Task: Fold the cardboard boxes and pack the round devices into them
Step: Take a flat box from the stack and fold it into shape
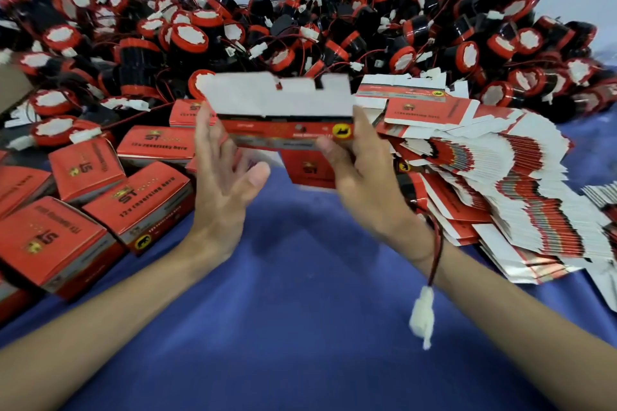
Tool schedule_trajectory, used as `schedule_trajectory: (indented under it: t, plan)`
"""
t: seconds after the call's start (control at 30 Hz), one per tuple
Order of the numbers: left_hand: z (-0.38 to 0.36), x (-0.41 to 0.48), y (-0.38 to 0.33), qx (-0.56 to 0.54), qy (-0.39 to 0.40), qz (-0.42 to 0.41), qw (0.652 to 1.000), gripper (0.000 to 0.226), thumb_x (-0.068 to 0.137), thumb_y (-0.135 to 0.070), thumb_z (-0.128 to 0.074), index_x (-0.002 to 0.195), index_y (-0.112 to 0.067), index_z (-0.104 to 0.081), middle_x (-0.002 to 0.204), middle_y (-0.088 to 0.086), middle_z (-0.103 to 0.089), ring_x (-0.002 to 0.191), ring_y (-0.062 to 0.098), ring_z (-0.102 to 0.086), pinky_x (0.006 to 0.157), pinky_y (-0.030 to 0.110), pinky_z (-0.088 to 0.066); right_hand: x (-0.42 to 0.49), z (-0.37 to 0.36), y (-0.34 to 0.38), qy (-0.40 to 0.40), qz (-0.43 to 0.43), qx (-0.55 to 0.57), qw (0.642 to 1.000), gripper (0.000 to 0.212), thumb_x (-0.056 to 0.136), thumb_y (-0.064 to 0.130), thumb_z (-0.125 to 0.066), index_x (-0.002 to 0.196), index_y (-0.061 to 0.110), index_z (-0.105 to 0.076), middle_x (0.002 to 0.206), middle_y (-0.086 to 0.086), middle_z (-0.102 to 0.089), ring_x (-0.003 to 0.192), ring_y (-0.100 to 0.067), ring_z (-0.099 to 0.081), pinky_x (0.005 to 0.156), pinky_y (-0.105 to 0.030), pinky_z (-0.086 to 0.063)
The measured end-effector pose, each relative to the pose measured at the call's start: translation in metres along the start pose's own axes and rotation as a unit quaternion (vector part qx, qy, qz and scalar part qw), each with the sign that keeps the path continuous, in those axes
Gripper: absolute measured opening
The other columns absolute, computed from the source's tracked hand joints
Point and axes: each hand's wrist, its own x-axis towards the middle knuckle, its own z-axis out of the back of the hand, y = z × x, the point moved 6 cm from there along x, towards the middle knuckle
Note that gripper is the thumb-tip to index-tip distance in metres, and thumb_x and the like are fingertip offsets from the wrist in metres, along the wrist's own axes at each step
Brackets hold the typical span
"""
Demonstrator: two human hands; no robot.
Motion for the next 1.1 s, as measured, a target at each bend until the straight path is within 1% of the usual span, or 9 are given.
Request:
schedule_trajectory:
  t: [0.27, 0.37, 0.43, 0.53, 0.67, 0.77, 0.87, 1.0, 1.1]
  plan:
    - [-0.004, -0.001, 0.002, 0.06, 0.043, -0.032, 0.997, 0.096, 0.067, -0.06, -0.078, 0.139, -0.022, -0.026, 0.136, -0.008, -0.047, 0.129, 0.009, -0.048, 0.1, 0.025, -0.043, -0.025, -0.014, -0.007, -0.005, -0.029, 0.137, 0.99, 0.023, 0.102, 0.024, -0.036, 0.12, 0.039, -0.042, 0.102, 0.011, -0.063, 0.091, -0.012, -0.059, 0.072, -0.024, -0.048]
    - [-0.008, -0.005, 0.003, 0.087, 0.046, -0.034, 0.995, 0.094, 0.06, -0.065, -0.079, 0.129, -0.024, -0.03, 0.133, 0.0, -0.045, 0.125, 0.012, -0.049, 0.102, 0.031, -0.043, -0.032, -0.021, -0.014, 0.016, -0.05, 0.156, 0.986, 0.037, 0.102, 0.044, -0.029, 0.132, 0.028, -0.042, 0.119, 0.025, -0.058, 0.112, 0.002, -0.055, 0.09, -0.013, -0.043]
    - [-0.007, -0.007, 0.007, 0.115, 0.052, -0.027, 0.992, 0.106, 0.054, -0.067, -0.081, 0.13, -0.01, -0.034, 0.13, 0.014, -0.049, 0.12, 0.018, -0.053, 0.098, 0.03, -0.046, -0.034, -0.026, -0.016, 0.031, -0.047, 0.139, 0.989, 0.068, 0.099, 0.058, -0.024, 0.143, 0.008, -0.035, 0.136, 0.01, -0.049, 0.128, -0.005, -0.046, 0.104, -0.02, -0.038]
    - [-0.001, -0.007, 0.009, 0.141, 0.043, 0.0, 0.989, 0.123, 0.044, -0.07, -0.081, 0.125, 0.016, -0.042, 0.122, 0.024, -0.057, 0.11, 0.02, -0.06, 0.087, 0.019, -0.048, -0.039, -0.034, -0.014, 0.078, -0.03, 0.163, 0.983, 0.069, 0.097, 0.061, -0.02, 0.151, 0.019, -0.015, 0.149, -0.001, -0.035, 0.139, -0.011, -0.032, 0.115, -0.038, -0.028]
    - [-0.004, -0.008, 0.0, 0.154, 0.014, -0.03, 0.987, 0.088, 0.061, -0.05, -0.077, 0.126, 0.004, -0.051, 0.116, -0.002, -0.065, 0.107, 0.0, -0.061, 0.084, 0.011, -0.046, -0.034, -0.038, -0.013, 0.11, -0.052, 0.154, 0.981, 0.046, 0.1, 0.057, -0.017, 0.142, 0.052, -0.001, 0.153, 0.019, -0.019, 0.145, -0.008, -0.016, 0.119, -0.051, -0.012]
    - [-0.007, -0.011, -0.005, 0.166, 0.013, -0.061, 0.984, 0.042, 0.076, -0.017, -0.073, 0.112, -0.027, -0.054, 0.102, -0.035, -0.064, 0.101, -0.016, -0.058, 0.081, 0.004, -0.044, -0.024, -0.027, -0.011, 0.076, -0.011, 0.089, 0.993, 0.051, 0.1, 0.032, -0.025, 0.145, 0.034, -0.001, 0.152, 0.017, -0.02, 0.145, -0.008, -0.016, 0.119, -0.041, -0.015]
    - [-0.011, -0.013, -0.006, 0.166, 0.039, -0.067, 0.983, 0.036, 0.076, -0.025, -0.073, 0.108, -0.029, -0.057, 0.1, -0.033, -0.065, 0.099, -0.015, -0.059, 0.078, 0.004, -0.045, -0.02, -0.018, -0.006, 0.045, 0.007, 0.139, 0.989, 0.051, 0.1, 0.025, -0.029, 0.147, 0.023, -0.01, 0.155, 0.007, -0.025, 0.144, -0.008, -0.021, 0.116, -0.029, -0.022]
    - [-0.011, -0.013, -0.012, 0.174, 0.043, -0.097, 0.979, 0.095, 0.071, -0.064, -0.069, 0.121, 0.015, -0.049, 0.109, -0.01, -0.061, 0.101, -0.011, -0.059, 0.082, 0.008, -0.045, -0.029, -0.02, 0.003, 0.042, 0.035, 0.174, 0.983, 0.051, 0.102, 0.035, -0.029, 0.145, 0.01, -0.018, 0.151, 0.005, -0.027, 0.143, -0.009, -0.026, 0.112, -0.024, -0.027]
    - [-0.012, -0.014, -0.014, 0.178, 0.059, -0.12, 0.975, 0.113, 0.068, -0.075, -0.063, 0.122, 0.022, -0.043, 0.111, 0.0, -0.059, 0.105, 0.0, -0.059, 0.088, 0.017, -0.048, -0.031, -0.021, 0.011, 0.045, 0.029, 0.188, 0.981, 0.069, 0.098, 0.055, -0.031, 0.141, 0.001, -0.026, 0.138, 0.0, -0.043, 0.128, -0.015, -0.045, 0.104, -0.035, -0.04]
